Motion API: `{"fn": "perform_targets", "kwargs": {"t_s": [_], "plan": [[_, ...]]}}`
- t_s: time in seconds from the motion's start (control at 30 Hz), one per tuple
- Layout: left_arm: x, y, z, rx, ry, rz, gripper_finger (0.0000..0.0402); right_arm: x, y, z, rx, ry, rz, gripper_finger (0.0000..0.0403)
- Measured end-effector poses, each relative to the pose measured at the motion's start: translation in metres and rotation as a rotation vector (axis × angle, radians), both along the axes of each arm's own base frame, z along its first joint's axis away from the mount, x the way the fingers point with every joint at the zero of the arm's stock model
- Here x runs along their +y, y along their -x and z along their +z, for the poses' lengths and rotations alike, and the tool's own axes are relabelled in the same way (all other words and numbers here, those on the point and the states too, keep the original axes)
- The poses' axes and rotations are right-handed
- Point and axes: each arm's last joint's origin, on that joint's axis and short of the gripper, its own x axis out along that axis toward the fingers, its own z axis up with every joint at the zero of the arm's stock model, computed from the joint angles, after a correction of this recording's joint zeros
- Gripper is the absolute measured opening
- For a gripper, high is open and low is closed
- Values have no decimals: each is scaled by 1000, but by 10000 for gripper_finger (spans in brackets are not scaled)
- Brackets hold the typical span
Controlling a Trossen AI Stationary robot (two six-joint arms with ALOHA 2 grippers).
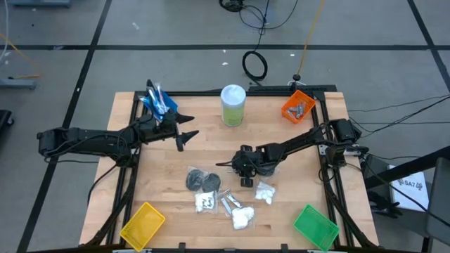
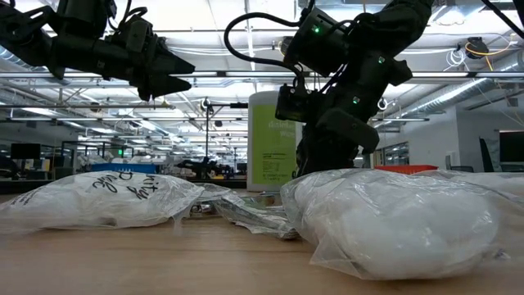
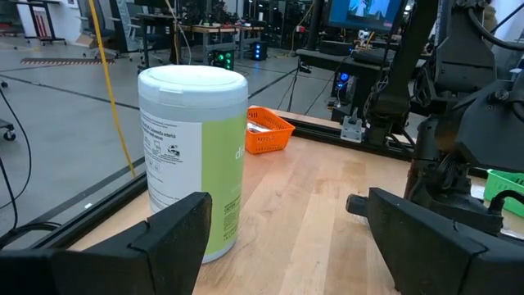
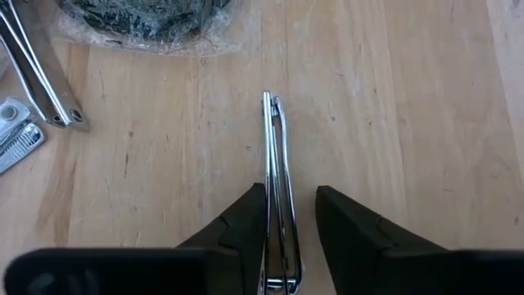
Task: Pick & Place Travel size toiletries
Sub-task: Put the nail cutter into the orange bin
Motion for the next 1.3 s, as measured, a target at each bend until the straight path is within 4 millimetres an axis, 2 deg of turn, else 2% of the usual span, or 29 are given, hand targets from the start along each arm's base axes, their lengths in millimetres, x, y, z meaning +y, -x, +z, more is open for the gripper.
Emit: {"fn": "perform_targets", "kwargs": {"t_s": [0.97,1.3], "plan": [[0,0,0,0,0,0,321,0,-1,0,-6,-2,1,46],[0,0,0,0,0,0,321,0,-1,0,-12,-2,1,45]]}}
